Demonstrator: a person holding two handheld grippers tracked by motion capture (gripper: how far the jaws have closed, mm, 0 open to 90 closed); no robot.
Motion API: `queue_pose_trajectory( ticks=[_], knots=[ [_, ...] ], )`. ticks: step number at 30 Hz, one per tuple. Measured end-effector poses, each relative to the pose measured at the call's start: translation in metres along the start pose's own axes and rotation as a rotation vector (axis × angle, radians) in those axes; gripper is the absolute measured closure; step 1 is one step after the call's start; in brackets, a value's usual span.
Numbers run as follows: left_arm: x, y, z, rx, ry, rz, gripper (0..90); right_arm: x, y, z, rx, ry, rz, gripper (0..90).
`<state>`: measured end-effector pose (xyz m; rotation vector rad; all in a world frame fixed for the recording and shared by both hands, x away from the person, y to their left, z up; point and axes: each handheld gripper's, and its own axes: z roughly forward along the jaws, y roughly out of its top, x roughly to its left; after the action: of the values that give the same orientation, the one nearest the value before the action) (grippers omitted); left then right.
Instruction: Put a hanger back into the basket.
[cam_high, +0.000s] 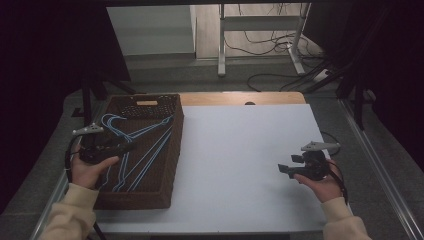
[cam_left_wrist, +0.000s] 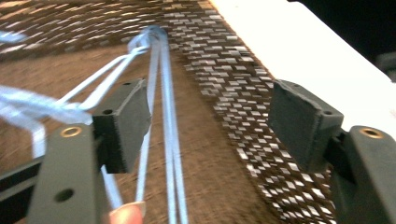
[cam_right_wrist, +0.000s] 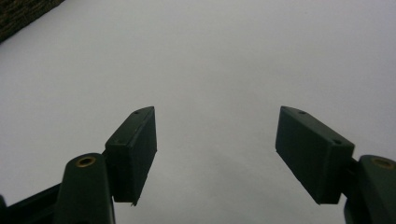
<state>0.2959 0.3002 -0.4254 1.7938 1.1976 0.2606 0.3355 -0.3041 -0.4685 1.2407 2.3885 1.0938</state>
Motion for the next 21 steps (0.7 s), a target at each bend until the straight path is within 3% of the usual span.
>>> queue_pose_trajectory(
  ticks=[1, 4, 7, 10, 13, 21],
  knots=[
    [-0.007, 0.002, 0.001, 0.001, -0.011, 0.028, 27.8, 0.000, 0.000, 0.000, -0.002, 0.000, -0.001, 29.2],
    [-0.027, 0.003, 0.006, 0.009, -0.096, 0.082, 22.7, 0.001, 0.000, -0.002, -0.011, 0.009, -0.007, 28.5],
    [-0.045, -0.001, 0.012, 0.025, -0.128, 0.112, 22.0, 0.004, -0.001, -0.011, -0.040, 0.029, -0.011, 27.8],
    [-0.058, -0.007, 0.018, 0.030, -0.149, 0.122, 21.8, 0.011, -0.004, -0.022, -0.066, 0.043, -0.044, 27.7],
    [-0.067, -0.010, 0.022, 0.035, -0.158, 0.140, 21.6, 0.017, -0.007, -0.030, -0.094, 0.054, -0.060, 27.1],
    [-0.077, -0.015, 0.025, 0.081, -0.104, 0.162, 21.9, 0.027, -0.010, -0.037, -0.128, 0.086, -0.104, 25.1]
  ],
)
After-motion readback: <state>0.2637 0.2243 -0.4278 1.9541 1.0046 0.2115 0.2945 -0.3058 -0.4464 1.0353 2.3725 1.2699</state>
